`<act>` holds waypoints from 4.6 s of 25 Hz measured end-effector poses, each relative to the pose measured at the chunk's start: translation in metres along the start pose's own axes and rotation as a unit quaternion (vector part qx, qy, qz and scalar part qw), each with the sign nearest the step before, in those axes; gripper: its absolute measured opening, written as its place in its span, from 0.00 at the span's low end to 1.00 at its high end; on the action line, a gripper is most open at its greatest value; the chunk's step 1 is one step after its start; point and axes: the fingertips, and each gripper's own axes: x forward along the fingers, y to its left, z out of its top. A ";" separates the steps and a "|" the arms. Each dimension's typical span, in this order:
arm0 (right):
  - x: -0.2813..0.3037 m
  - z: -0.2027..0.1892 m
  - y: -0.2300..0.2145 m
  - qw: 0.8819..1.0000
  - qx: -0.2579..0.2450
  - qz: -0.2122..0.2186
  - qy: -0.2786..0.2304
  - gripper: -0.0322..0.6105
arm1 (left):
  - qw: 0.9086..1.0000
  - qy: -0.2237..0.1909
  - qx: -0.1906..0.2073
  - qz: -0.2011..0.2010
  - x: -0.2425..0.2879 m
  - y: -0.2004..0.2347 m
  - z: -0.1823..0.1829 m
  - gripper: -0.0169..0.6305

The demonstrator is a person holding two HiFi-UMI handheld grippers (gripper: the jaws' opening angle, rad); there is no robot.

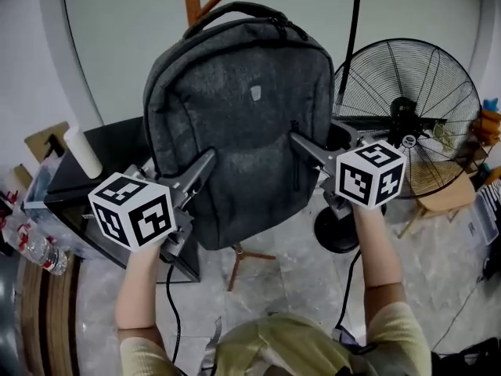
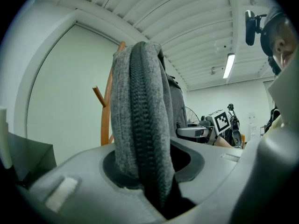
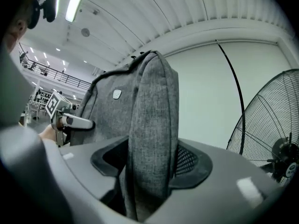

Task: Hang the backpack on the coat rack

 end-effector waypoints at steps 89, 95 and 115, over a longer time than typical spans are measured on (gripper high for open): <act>0.143 -0.009 -0.063 0.996 -0.081 0.014 -0.030 0.59 | 0.991 -0.041 -0.006 0.127 0.051 0.114 -0.012 0.38; 0.135 -0.011 -0.062 0.993 -0.116 -0.019 -0.033 0.59 | 0.988 -0.077 -0.007 0.135 0.040 0.112 -0.012 0.41; 0.086 -0.006 -0.037 0.991 -0.093 -0.053 -0.078 0.49 | 0.981 -0.118 0.033 0.149 0.007 0.098 -0.006 0.42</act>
